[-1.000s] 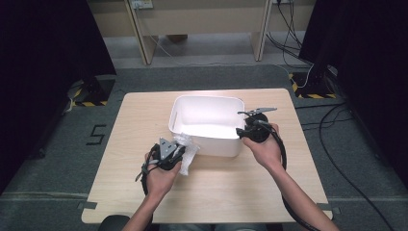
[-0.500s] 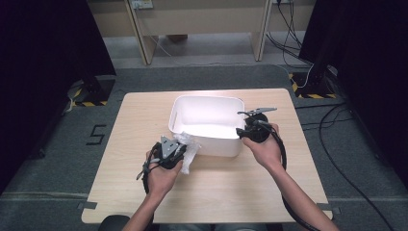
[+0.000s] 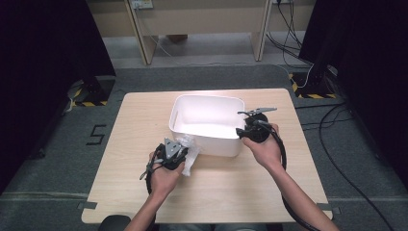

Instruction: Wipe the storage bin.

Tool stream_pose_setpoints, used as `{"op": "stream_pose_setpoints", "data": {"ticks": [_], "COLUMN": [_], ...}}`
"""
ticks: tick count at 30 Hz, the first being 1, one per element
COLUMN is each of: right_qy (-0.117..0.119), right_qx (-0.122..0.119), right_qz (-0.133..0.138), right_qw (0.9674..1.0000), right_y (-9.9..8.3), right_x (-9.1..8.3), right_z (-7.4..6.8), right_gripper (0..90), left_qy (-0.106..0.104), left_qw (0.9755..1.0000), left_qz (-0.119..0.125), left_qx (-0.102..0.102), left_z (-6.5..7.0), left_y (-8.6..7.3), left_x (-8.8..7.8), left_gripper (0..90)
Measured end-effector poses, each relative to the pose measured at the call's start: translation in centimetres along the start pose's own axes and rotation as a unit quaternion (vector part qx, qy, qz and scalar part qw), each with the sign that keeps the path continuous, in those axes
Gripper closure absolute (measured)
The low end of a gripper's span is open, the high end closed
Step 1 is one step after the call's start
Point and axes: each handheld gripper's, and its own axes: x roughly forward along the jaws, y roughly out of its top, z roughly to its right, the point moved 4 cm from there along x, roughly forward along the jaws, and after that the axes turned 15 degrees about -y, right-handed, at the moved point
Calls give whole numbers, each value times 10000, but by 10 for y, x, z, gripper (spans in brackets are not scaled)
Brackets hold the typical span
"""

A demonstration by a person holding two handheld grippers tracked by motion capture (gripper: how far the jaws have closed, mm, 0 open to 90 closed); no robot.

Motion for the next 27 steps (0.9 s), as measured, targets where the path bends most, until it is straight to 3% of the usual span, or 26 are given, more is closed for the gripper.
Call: {"op": "stream_pose_setpoints", "data": {"ticks": [27], "right_qy": [5], "right_qx": [-12], "right_qz": [6], "right_qw": [10000], "right_y": [0], "right_x": [0], "right_z": [0], "right_gripper": [620], "left_qy": [-112], "left_qw": [9985], "left_qz": [-506], "left_qx": [-181], "left_z": [-3], "left_y": [-27], "left_x": [27], "left_gripper": [748]}}
